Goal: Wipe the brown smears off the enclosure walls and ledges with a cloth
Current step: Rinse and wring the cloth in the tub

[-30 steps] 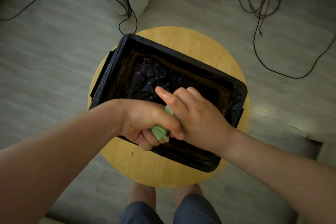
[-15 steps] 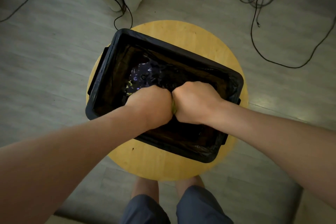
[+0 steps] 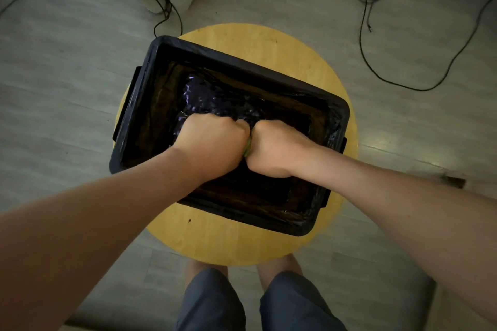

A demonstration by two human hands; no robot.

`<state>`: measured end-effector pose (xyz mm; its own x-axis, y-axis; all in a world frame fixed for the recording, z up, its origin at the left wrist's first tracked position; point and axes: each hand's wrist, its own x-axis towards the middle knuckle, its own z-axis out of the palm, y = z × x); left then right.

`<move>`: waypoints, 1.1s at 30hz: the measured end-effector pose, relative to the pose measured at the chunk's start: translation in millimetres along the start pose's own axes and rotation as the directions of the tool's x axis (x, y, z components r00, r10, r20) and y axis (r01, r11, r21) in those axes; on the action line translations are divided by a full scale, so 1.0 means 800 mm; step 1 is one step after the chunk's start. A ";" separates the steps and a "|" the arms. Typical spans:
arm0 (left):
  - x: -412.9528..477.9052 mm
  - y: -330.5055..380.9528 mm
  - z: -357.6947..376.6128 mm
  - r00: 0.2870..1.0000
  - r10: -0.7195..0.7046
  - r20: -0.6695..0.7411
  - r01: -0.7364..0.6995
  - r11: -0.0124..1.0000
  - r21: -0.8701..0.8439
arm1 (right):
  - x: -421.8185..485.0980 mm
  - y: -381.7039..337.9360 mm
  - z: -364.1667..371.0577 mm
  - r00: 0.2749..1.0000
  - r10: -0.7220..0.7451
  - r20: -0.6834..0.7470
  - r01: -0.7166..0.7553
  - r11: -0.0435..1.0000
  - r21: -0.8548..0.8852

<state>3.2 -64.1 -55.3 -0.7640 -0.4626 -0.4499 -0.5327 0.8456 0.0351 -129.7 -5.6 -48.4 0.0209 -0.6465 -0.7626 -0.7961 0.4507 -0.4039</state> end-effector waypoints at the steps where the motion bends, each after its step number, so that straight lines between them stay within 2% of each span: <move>1: 0.002 -0.002 -0.002 0.999 0.030 -0.025 -0.029 0.999 0.020 | -0.003 0.001 0.001 1.000 0.012 -0.014 -0.011 1.000 0.022; 3: 0.007 -0.002 -0.006 0.993 0.092 -0.077 -0.089 0.995 0.044 | -0.016 0.005 0.005 0.995 0.057 -0.079 -0.051 0.996 0.076; 5: 0.013 0.001 -0.006 0.987 0.136 -0.084 -0.137 0.990 -0.012 | -0.029 0.012 0.011 0.979 0.071 -0.189 -0.061 0.996 0.059; 8: 0.024 0.003 -0.010 0.990 0.134 0.032 -0.118 0.947 -0.300 | -0.042 0.021 0.015 0.908 -0.031 -0.417 -0.050 0.982 -0.184; 10: 0.029 0.002 -0.018 0.974 0.197 0.107 -0.141 0.908 -0.395 | -0.044 0.023 0.018 0.849 -0.114 -0.516 -0.049 0.955 -0.292; 14: 0.025 -0.004 -0.035 0.951 0.238 0.196 -0.145 0.906 -0.399 | -0.045 0.009 0.029 0.793 -0.114 -0.599 -0.126 0.931 -0.344; 17: 0.020 -0.003 -0.048 0.959 0.189 0.211 -0.128 0.955 -0.269 | -0.055 -0.007 0.025 0.762 -0.047 -0.646 -0.196 0.934 -0.300; 18: 0.018 -0.004 -0.050 0.968 0.171 0.181 -0.137 0.973 -0.186 | -0.057 -0.012 0.025 0.768 -0.006 -0.641 -0.211 0.942 -0.262; 19: 0.015 -0.006 -0.053 0.975 0.170 0.146 -0.158 0.984 -0.087 | -0.060 -0.019 0.026 0.805 0.060 -0.591 -0.207 0.961 -0.185; 21: 0.010 -0.012 -0.055 0.972 0.216 0.091 -0.222 0.973 0.065 | -0.061 -0.036 0.021 0.886 0.207 -0.416 -0.202 0.978 0.057; 23: 0.013 -0.019 -0.057 0.955 0.289 0.062 -0.296 0.944 0.149 | -0.057 -0.043 0.015 0.913 0.300 -0.276 -0.208 0.926 0.316; 28: 0.025 -0.042 -0.067 0.885 0.466 -0.009 -0.440 0.842 0.313 | -0.051 -0.060 0.021 0.898 0.416 -0.142 -0.205 0.681 0.703; 31: 0.021 -0.055 -0.060 0.788 0.616 -0.014 -0.566 0.733 0.376 | -0.058 -0.079 0.041 0.884 0.466 -0.036 -0.219 0.479 0.850; 33: 0.018 -0.066 -0.056 0.718 0.692 -0.080 -0.626 0.691 0.362 | -0.063 -0.088 0.047 0.892 0.452 0.017 -0.204 0.368 0.907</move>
<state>4.0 -127.6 -23.5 -0.9458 0.2319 -0.2273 0.2420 0.9701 -0.0171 -51.9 18.9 -0.6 -0.3307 -0.3623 -0.8714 0.2519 0.8560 -0.4515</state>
